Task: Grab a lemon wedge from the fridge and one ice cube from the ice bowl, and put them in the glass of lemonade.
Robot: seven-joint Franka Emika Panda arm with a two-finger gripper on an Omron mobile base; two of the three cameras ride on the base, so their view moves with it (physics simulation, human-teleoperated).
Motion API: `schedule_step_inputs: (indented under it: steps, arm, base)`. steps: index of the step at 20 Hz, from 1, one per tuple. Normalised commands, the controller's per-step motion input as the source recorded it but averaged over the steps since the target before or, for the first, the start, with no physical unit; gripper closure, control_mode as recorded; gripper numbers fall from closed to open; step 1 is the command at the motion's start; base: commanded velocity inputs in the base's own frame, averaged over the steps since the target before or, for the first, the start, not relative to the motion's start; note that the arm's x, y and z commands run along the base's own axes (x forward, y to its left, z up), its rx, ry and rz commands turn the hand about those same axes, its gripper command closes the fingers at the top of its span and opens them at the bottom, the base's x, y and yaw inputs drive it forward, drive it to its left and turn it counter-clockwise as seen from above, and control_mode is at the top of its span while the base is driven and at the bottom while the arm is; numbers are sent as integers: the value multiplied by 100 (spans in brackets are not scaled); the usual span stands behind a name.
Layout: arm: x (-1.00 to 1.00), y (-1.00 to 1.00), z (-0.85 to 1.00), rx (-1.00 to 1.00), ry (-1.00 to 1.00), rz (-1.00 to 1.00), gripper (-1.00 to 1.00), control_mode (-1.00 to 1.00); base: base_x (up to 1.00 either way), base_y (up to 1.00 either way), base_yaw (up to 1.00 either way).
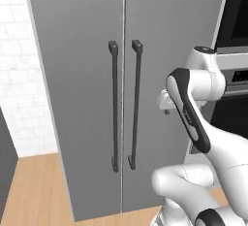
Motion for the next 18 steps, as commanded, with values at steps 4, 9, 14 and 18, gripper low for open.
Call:
schedule_step_inputs:
  steps: [4,9,14,18]
  arm:
    - [0,0,0,0,0,0,-100,100]
    - [0,0,0,0,0,0,-100,100]
    - [0,0,0,0,0,0,-100,100]
    - [0,0,0,0,0,0,-100,100]
  base:
    - [-3,71,0]
    - [-8,68,0]
    - [-37,4,0]
    - [-39,0,0]
